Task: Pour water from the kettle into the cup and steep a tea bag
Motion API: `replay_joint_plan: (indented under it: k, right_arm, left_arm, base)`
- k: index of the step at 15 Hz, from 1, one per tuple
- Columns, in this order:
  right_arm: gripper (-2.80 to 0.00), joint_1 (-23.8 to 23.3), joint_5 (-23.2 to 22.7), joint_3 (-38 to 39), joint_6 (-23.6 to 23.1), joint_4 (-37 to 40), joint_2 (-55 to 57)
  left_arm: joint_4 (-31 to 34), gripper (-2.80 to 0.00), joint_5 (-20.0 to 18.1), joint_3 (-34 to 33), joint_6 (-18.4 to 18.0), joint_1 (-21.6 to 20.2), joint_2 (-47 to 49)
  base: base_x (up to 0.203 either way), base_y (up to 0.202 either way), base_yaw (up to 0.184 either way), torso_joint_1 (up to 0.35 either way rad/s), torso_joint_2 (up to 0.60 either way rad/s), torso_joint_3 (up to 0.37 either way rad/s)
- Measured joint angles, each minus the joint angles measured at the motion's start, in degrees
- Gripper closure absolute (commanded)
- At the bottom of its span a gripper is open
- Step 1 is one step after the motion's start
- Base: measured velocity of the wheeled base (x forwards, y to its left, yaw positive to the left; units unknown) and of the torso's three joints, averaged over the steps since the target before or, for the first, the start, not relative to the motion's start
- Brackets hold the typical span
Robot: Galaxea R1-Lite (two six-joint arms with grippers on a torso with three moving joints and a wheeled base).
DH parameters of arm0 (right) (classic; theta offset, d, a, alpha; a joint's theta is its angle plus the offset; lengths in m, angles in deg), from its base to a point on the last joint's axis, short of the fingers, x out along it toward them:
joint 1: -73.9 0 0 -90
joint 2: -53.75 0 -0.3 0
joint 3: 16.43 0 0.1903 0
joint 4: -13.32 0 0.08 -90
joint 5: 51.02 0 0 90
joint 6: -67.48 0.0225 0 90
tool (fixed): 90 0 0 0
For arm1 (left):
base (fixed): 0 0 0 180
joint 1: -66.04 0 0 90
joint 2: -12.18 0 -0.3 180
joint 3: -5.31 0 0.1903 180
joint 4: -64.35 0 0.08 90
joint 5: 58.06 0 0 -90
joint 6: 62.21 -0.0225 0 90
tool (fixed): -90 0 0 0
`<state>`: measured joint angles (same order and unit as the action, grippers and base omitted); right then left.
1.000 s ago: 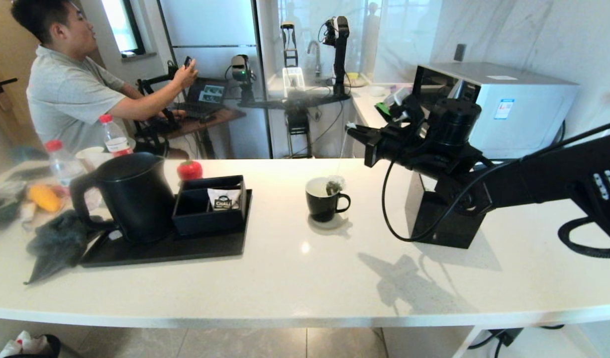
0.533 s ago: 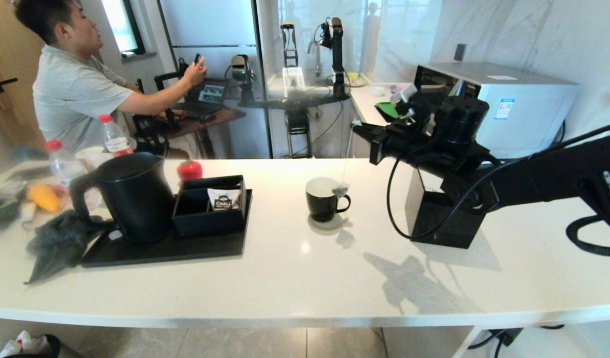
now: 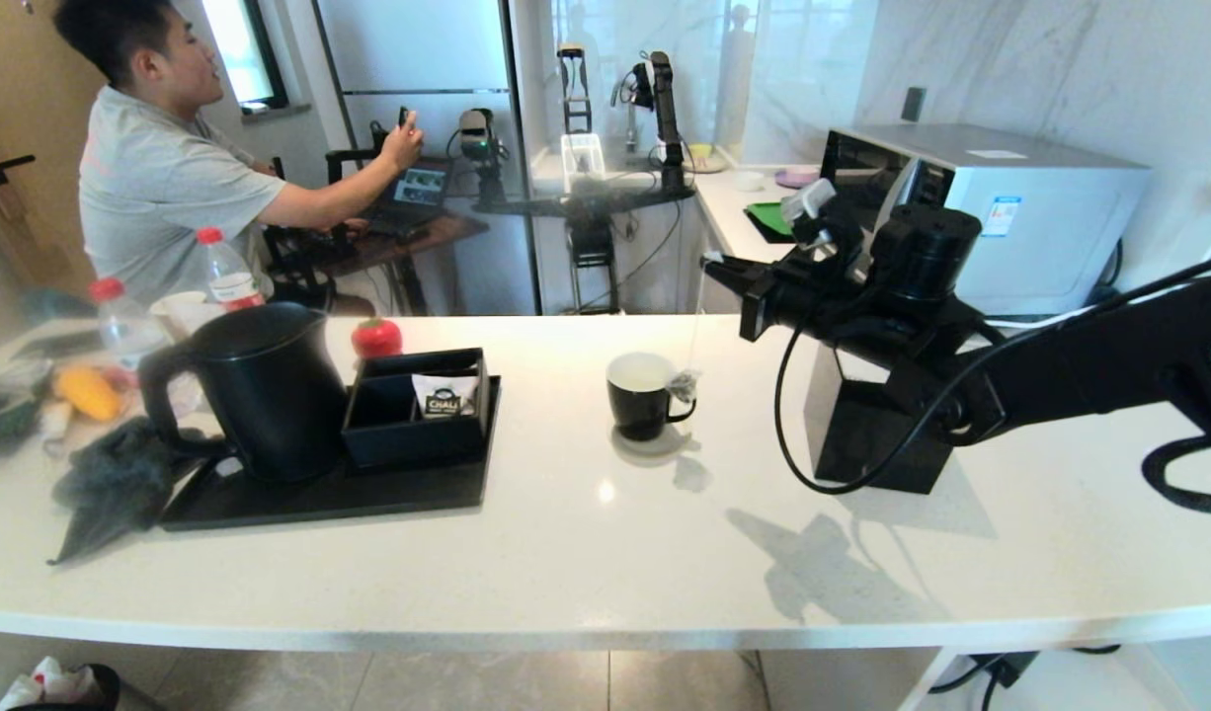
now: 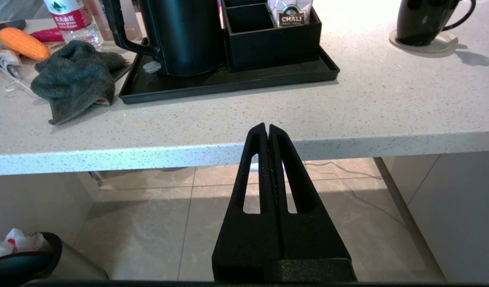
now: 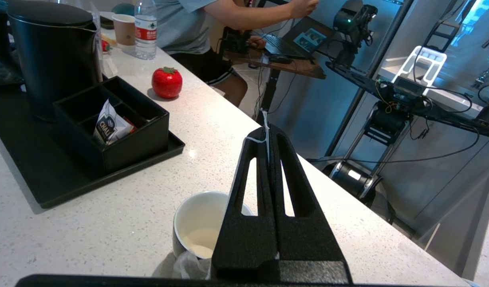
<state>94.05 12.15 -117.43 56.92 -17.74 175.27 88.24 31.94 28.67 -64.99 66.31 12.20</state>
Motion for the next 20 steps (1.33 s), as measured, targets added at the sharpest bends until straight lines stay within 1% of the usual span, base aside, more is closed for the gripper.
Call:
replay_joint_plan:
  k: [3,6,8,11,15,18,20]
  right_arm:
    - [0.0,-2.91,-0.06,-2.31,0.34,1.3,-0.95]
    - [0.0,-6.76,-0.73,-9.33,0.88,4.28,-1.63]
    - [0.0,-10.7,-2.56,-14.18,0.96,7.68,-2.1]
    - [0.0,-16.41,-4.79,-17.53,2.22,9.77,-2.95]
    - [0.0,-22.83,-7.77,-17.78,2.55,9.75,-3.49]
    - [0.0,-24.26,-7.95,-15.76,2.96,8.92,-3.7]
    - [0.0,-24.89,-8.0,-12.98,2.84,8.74,-4.27]
  left_arm:
    - [0.0,0.0,0.0,0.0,0.0,0.0,0.0]
    - [0.0,0.0,0.0,0.0,0.0,0.0,0.0]
    - [-0.01,0.0,0.0,0.0,-0.02,0.0,0.0]
    - [0.0,0.0,0.0,0.0,-0.02,0.0,0.0]
    - [-0.01,0.0,-0.02,0.0,-0.02,0.0,0.0]
    - [-0.01,0.0,0.0,0.0,-0.02,0.0,0.0]
    - [0.0,0.0,0.0,0.0,-0.05,0.0,0.0]
  base:
    - [0.0,0.0,0.0,0.0,0.0,0.0]
    - [0.0,0.0,0.0,0.0,0.0,0.0]
    - [0.0,0.0,0.0,0.0,0.0,0.0]
    - [0.0,0.0,0.0,0.0,0.0,0.0]
    - [0.0,0.0,0.0,0.0,0.0,0.0]
    - [0.0,0.0,0.0,0.0,0.0,0.0]
    - [0.0,0.0,0.0,0.0,0.0,0.0]
